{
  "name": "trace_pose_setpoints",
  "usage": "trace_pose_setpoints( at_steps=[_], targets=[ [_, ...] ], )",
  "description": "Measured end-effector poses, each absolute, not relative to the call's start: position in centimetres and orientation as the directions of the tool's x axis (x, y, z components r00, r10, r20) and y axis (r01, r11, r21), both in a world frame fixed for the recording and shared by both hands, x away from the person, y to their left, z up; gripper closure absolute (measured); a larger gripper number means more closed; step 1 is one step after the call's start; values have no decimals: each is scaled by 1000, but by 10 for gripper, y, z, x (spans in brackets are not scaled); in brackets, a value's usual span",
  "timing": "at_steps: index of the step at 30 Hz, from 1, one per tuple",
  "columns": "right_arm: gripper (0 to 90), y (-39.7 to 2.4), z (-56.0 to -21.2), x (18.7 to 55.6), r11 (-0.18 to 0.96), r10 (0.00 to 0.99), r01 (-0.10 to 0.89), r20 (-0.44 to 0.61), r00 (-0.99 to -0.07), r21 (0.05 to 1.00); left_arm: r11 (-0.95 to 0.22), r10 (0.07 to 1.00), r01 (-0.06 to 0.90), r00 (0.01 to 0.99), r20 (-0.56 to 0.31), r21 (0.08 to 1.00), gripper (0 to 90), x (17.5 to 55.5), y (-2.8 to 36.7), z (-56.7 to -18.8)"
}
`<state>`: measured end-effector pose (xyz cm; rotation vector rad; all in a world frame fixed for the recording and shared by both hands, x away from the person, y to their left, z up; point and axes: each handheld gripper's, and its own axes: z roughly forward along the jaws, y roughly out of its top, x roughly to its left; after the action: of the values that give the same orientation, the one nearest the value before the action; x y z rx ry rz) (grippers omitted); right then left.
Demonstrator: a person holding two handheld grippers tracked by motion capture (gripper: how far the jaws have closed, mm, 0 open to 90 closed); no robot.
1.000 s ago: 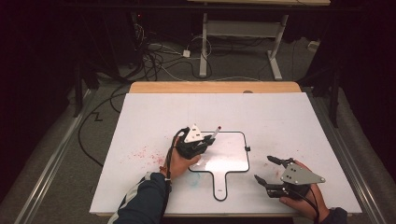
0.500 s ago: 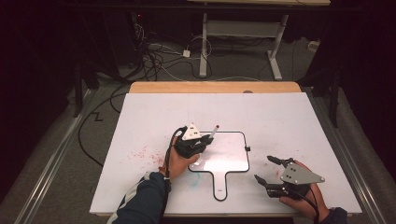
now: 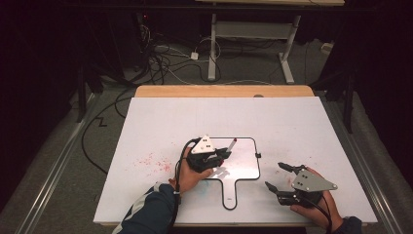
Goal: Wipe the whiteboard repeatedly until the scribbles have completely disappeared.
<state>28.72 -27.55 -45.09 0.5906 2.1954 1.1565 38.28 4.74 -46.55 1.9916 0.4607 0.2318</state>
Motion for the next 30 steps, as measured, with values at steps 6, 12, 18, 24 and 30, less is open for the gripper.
trace_pose_setpoints(
  at_steps=[6, 12, 18, 24, 30],
  targets=[
    [264, -276, -450, 286, 523, 618, 107, -290, -731, 845, -422, 419, 213, 908, -19, 881, 789, 383, 51, -471],
    [264, -277, -449, 285, 522, 619, 102, -294, -729, 847, -445, 455, 228, 891, -1, 866, 790, 382, 62, -470],
    [264, -276, -449, 286, 522, 619, 102, -294, -728, 847, -453, 477, 259, 879, -14, 853, 790, 375, 80, -473],
    [264, -274, -449, 286, 525, 618, 104, -295, -729, 845, -421, 496, 274, 868, -33, 865, 789, 370, 90, -470],
    [264, -272, -449, 287, 529, 614, 103, -296, -732, 842, -401, 468, 233, 884, -21, 886, 789, 370, 74, -462]
  ],
)
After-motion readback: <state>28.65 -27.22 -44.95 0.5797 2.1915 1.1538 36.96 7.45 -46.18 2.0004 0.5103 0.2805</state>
